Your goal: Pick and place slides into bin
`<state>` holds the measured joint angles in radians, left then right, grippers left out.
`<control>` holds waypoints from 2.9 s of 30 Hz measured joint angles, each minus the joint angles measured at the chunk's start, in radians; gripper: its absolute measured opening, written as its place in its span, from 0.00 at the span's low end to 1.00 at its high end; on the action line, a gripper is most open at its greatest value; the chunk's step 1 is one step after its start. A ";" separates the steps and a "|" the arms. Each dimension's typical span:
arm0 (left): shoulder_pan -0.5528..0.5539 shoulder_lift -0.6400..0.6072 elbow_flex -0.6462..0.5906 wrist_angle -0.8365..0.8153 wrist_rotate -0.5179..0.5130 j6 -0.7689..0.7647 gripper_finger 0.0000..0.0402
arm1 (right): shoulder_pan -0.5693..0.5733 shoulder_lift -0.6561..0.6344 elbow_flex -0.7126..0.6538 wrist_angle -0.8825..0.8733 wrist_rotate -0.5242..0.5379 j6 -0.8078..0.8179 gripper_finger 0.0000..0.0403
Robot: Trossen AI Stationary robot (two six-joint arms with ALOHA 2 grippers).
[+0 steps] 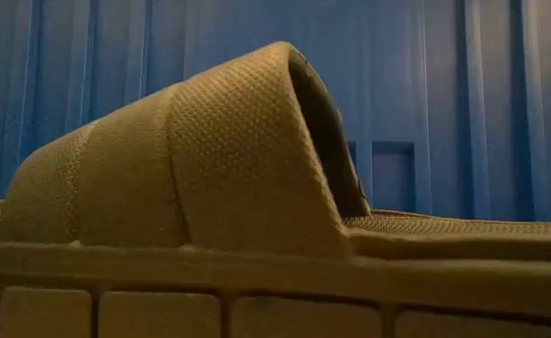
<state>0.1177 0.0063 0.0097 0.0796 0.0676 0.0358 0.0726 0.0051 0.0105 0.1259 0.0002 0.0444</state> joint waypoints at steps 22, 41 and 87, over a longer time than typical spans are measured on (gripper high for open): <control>0.000 0.001 -0.002 0.091 0.007 -0.316 0.52 | 0.000 0.001 -0.001 0.319 -0.002 0.116 0.65; 0.000 0.001 -0.002 0.111 -0.001 -1.325 0.52 | 0.000 0.000 -0.001 0.730 0.099 0.506 0.65; 0.001 0.772 1.354 -0.772 -0.412 -0.458 0.52 | 0.000 0.551 0.890 -0.156 0.592 0.207 0.65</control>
<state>0.1183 0.7783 1.3640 -0.6925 -0.3443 -0.4221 0.0725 0.5561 0.9006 -0.0300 0.5921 0.2510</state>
